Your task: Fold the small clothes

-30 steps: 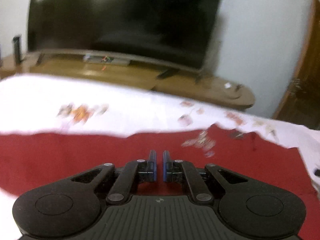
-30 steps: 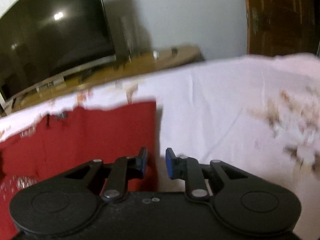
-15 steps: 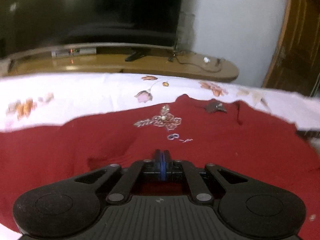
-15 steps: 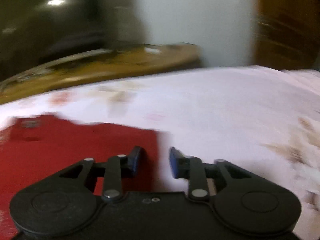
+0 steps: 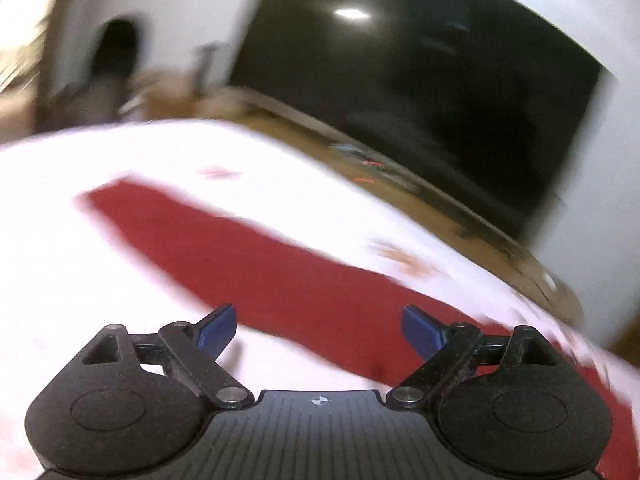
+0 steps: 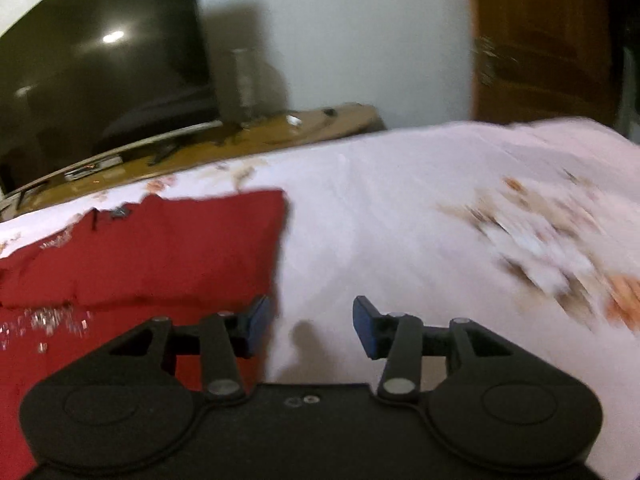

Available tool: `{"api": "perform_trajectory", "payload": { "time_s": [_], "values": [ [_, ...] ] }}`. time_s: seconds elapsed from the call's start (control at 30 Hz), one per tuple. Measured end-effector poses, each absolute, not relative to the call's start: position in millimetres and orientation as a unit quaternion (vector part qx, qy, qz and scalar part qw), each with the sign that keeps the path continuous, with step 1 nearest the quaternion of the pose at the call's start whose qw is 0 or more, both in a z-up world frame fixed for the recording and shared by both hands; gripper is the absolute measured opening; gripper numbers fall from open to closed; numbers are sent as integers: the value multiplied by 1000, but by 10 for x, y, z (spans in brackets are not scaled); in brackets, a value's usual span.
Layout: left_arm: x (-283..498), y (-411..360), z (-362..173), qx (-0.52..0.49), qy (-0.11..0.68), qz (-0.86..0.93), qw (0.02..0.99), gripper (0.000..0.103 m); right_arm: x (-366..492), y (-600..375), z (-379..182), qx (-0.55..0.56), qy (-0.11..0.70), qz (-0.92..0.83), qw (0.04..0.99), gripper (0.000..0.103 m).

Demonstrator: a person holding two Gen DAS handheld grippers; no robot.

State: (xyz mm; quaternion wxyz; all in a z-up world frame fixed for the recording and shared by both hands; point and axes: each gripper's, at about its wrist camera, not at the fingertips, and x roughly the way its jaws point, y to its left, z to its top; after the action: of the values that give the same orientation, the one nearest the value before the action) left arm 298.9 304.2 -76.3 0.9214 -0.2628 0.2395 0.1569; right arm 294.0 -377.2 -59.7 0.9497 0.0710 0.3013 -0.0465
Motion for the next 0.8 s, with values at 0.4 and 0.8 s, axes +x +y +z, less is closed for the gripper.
{"api": "perform_trajectory", "payload": {
  "time_s": [0.4, 0.8],
  "values": [
    [3049, 4483, -1327, -461, 220, 201, 836, 39, 2617, -3516, -325, 146, 295, -105, 938, 45],
    [3408, 3615, -639, -358, 189, 96, 909, 4, 2531, -3264, -76, 123, 273, -79, 951, 49]
  ]
}}
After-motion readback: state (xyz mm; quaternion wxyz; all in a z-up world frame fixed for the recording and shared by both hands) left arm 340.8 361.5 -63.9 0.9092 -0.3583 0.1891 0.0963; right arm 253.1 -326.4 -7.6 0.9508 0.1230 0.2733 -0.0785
